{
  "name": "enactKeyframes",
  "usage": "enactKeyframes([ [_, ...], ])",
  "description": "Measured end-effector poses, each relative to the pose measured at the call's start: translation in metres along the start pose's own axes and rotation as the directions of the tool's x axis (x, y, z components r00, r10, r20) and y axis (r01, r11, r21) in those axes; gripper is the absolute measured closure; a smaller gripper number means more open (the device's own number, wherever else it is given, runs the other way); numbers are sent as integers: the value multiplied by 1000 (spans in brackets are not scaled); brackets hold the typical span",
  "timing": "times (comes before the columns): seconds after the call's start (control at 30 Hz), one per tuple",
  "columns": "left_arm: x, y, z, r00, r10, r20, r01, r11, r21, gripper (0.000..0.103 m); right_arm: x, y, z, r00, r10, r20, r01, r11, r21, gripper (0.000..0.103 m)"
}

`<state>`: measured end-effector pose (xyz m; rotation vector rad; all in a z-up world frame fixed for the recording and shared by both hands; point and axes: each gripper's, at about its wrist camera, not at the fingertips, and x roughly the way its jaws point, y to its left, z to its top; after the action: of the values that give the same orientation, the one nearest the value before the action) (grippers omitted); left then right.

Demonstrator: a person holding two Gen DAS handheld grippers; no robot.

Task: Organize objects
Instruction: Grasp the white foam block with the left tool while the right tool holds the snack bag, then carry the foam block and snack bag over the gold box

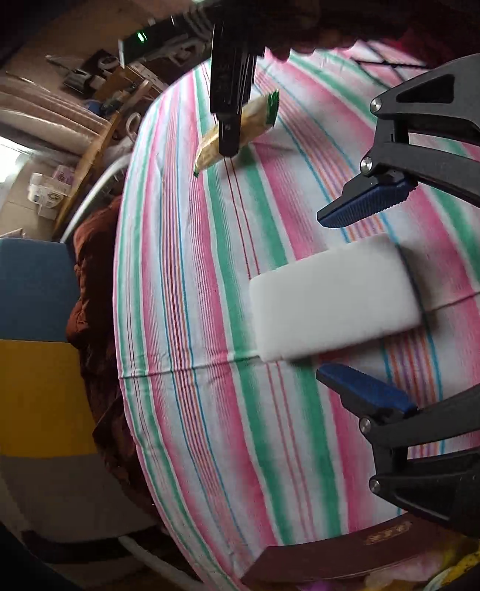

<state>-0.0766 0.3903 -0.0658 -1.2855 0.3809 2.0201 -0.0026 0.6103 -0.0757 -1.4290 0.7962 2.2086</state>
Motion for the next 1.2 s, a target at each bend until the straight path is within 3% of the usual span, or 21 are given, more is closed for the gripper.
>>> enactKeyframes([
  [0.1, 21, -5, 4, 998, 51, -36, -50, 998, 24, 28, 4, 5, 0, 1000, -12, -9, 12, 1000, -24, 60],
  [0.17, 23, -7, 1, 995, 96, 9, -96, 994, 59, 42, 9, 9, -1, 999, -25, -19, 25, 999, -44, 60],
  [0.27, 21, -3, -5, 996, 82, 42, -85, 993, 76, 46, 14, 14, -2, 999, -45, -24, 44, 996, -78, 60],
  [0.4, 4, 4, -15, 994, 84, 73, -88, 994, 60, 46, 16, 29, -5, 999, -36, -18, 33, 988, -150, 60],
  [0.7, -75, 23, -34, 965, 124, 232, -137, 990, 40, 45, 19, 56, -21, 999, -46, -3, 43, 956, -291, 60],
  [1.2, -133, 68, -70, 937, 192, 292, -179, 981, -71, 44, 19, 63, -31, 995, -94, 25, 98, 937, -336, 60],
])
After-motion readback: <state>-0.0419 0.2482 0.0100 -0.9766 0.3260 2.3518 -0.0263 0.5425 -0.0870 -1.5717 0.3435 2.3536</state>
